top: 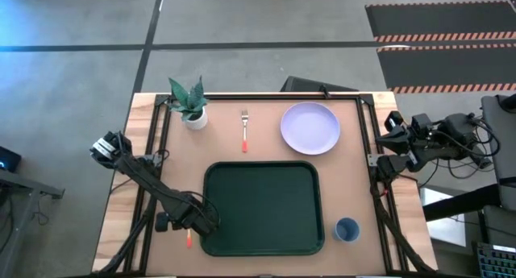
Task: Pick and place plate/cup/fork/spoon on tray
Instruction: Put the orange spoon on the left of the dark green tray
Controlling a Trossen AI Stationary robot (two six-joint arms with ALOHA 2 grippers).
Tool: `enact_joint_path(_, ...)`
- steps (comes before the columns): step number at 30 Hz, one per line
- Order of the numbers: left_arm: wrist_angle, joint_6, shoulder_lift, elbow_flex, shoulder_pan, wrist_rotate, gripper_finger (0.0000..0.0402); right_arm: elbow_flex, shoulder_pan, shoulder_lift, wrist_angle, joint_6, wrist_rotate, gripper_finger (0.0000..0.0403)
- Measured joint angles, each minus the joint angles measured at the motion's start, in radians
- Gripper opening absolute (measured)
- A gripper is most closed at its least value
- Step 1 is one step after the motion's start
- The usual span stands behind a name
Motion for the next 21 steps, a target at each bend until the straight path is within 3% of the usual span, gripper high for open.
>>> enact_joint_path(9,0.243,0.006,0.0,-0.16,0.002,-0.034,0.0105,0.0,0.0,0.0,0.004,0.003,0.003,0.0009)
enact_joint_path(21,0.267,0.029,-0.008,-0.209,0.003,-0.031,0.0093,0.0,0.0,-0.001,0.057,0.019,0.003,0.0009)
